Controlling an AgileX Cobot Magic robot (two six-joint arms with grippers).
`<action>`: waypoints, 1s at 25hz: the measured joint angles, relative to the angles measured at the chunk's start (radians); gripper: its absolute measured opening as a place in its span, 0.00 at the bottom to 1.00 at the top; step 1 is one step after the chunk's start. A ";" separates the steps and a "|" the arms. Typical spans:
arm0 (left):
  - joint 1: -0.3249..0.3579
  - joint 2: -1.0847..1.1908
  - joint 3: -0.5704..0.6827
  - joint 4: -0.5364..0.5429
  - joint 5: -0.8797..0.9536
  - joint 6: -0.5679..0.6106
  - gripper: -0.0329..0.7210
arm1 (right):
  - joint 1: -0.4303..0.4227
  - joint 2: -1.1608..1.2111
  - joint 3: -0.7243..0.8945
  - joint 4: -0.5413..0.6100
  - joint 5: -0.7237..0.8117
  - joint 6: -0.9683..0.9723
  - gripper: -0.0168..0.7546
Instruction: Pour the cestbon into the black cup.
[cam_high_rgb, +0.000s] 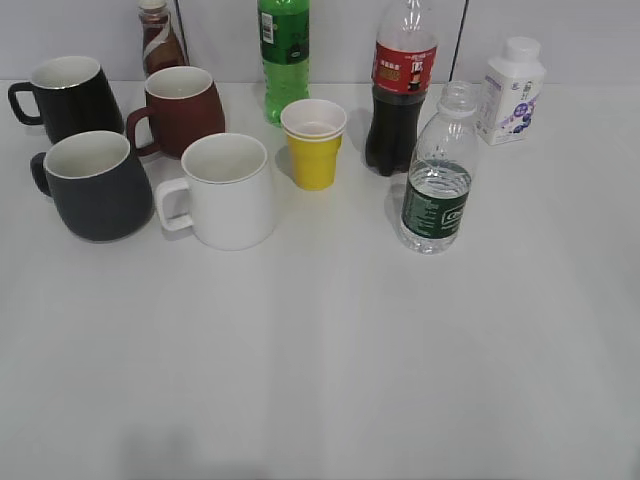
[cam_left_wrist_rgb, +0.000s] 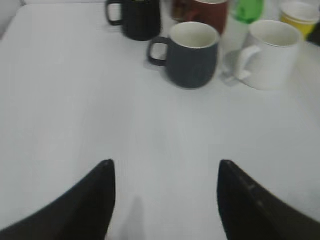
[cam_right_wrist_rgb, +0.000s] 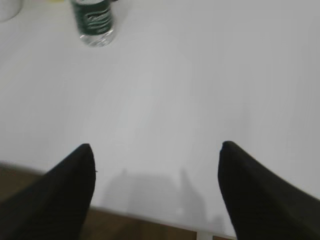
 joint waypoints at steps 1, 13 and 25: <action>0.033 0.000 0.001 0.000 0.001 0.000 0.67 | -0.044 -0.008 0.000 0.000 0.000 0.000 0.77; 0.110 0.000 0.001 0.000 0.000 0.000 0.65 | -0.171 -0.015 0.000 0.003 0.000 0.000 0.77; 0.110 0.000 0.001 0.000 0.000 0.000 0.58 | -0.171 -0.015 0.000 0.004 0.000 0.000 0.77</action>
